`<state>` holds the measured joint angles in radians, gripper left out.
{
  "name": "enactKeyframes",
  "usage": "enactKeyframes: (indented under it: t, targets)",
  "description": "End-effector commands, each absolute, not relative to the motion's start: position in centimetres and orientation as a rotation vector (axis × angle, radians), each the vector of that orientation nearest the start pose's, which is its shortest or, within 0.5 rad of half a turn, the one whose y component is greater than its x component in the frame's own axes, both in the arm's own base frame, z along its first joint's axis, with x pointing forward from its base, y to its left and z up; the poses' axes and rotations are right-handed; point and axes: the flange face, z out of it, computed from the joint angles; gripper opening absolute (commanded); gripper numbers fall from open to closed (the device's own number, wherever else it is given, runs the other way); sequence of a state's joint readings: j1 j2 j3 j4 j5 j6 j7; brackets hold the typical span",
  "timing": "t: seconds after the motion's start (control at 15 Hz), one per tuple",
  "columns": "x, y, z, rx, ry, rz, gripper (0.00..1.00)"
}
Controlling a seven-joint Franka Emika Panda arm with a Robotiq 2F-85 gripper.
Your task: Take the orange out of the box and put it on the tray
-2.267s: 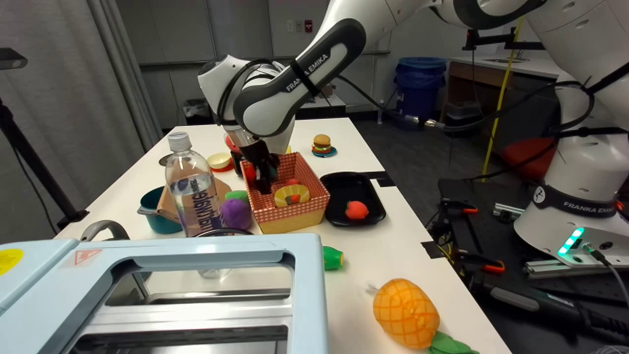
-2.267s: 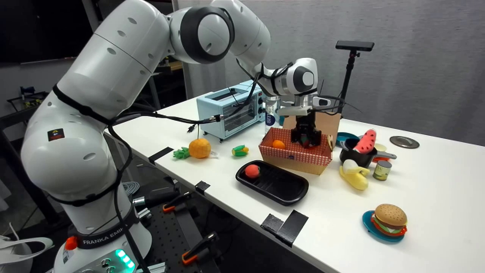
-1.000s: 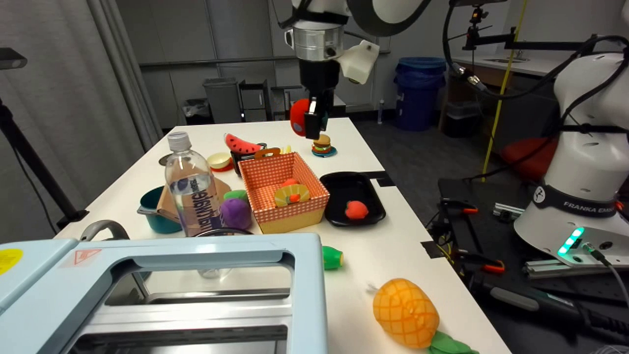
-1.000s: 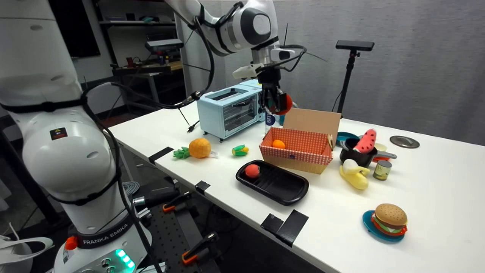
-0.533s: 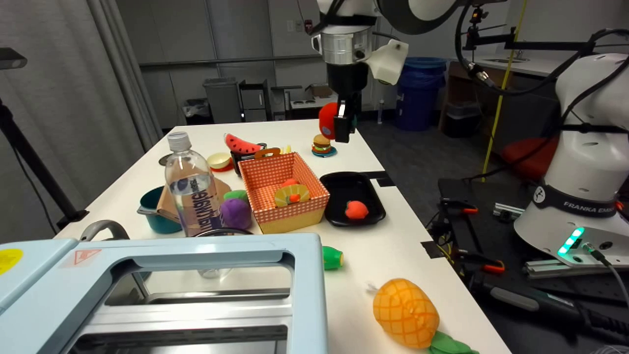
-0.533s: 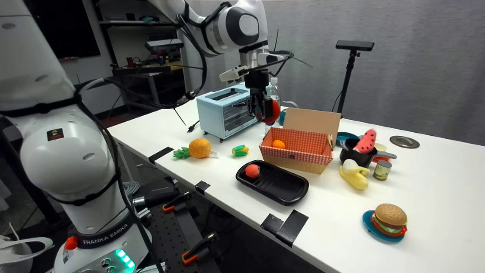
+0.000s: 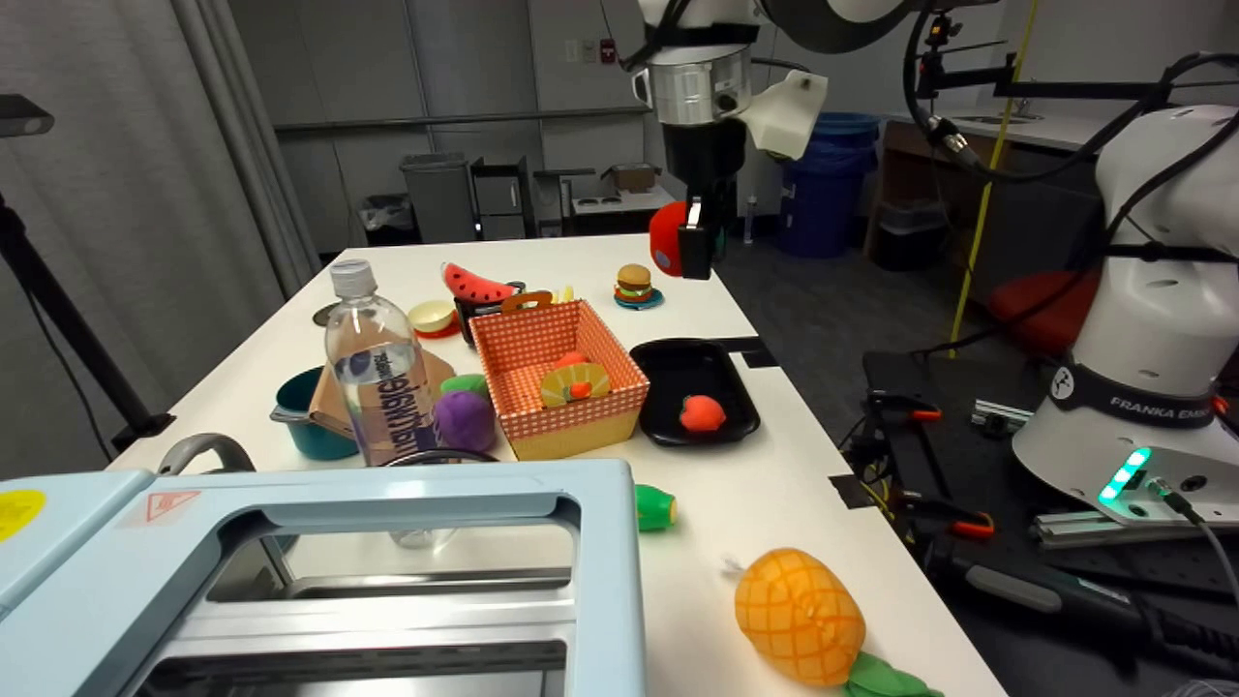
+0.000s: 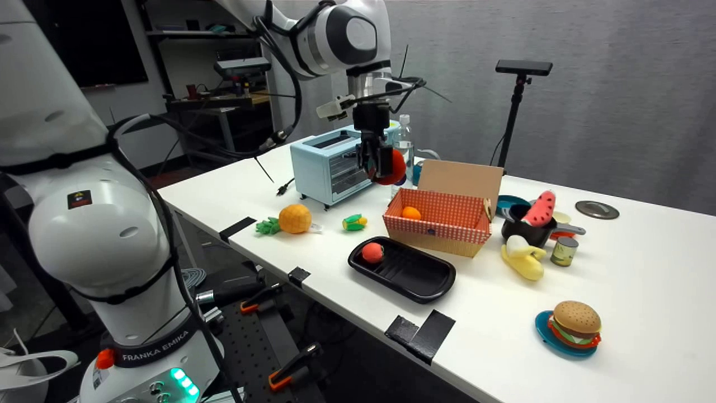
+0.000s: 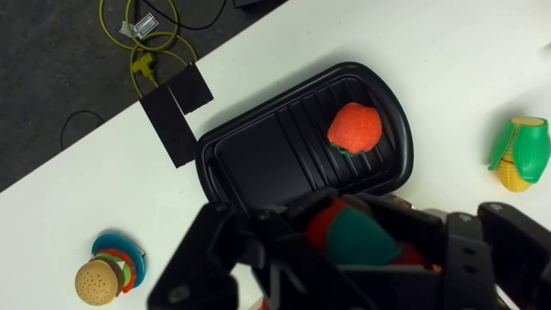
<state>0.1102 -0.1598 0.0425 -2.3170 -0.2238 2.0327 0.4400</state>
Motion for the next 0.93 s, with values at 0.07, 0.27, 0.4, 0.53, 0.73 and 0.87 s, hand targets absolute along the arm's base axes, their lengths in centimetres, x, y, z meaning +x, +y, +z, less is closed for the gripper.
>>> enactKeyframes:
  t: [0.07,0.27,0.4,0.53,0.73,0.87]
  targets:
    - [45.4,5.8,40.6,-3.325,0.365,0.153,0.56]
    - [45.3,5.9,40.6,-3.315,0.376,0.173,0.78]
    - [45.2,5.9,40.7,-3.311,0.381,0.176,0.93]
    - [45.2,5.9,40.7,-3.308,0.385,0.176,1.00]
    - [45.2,6.0,40.6,-3.288,0.395,0.175,1.00]
    - [46.2,6.2,40.0,-3.303,0.355,0.171,1.00]
